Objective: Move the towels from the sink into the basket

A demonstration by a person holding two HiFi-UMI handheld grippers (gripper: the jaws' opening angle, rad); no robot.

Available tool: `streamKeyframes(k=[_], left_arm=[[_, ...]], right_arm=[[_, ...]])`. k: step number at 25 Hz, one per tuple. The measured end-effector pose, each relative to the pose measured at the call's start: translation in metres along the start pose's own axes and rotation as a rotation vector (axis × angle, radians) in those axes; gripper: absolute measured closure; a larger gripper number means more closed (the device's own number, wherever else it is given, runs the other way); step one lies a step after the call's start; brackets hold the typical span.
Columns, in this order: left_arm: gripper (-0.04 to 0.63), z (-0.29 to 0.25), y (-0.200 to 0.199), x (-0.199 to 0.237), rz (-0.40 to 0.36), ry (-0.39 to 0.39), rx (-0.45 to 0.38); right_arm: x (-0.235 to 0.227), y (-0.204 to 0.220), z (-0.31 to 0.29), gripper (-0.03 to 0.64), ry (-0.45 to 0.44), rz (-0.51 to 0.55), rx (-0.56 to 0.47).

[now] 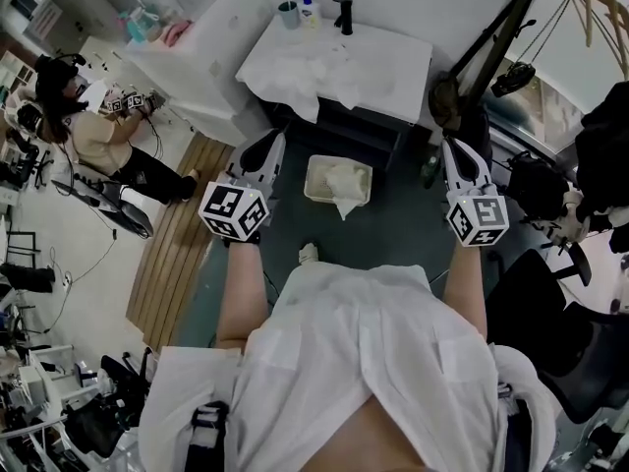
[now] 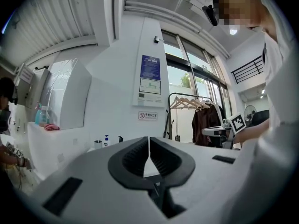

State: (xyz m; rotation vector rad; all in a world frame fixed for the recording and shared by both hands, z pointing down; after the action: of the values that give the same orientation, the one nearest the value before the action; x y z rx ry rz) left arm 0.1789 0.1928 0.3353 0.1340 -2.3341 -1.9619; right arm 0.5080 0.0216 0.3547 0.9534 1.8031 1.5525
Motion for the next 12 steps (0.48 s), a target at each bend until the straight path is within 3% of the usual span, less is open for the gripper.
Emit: streamKeyframes(k=[7, 12], left_arm=[[0.578, -0.003, 0.014, 0.043, 0.019, 0.012, 0.024], [0.578, 0.002, 0.021, 0.098, 0.037, 0.006, 0.033]], right_arm=[[0.022, 0.003, -0.042, 0.584, -0.003, -0.004, 0.037], [0.049, -0.001, -0.087, 0.584, -0.001, -0.005, 0.063]])
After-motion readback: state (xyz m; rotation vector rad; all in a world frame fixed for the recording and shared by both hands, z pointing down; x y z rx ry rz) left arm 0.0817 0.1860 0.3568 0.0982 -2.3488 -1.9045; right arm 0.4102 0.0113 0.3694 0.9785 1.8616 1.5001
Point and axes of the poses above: the fingertips, and each gripper's own axes: z backward along the fingers, x to its left, y out of its underside, the point moved 6 cm from there along z, backward along the fingers, and after that the axes turned 9 degrees about x, right-handed, at the moved point
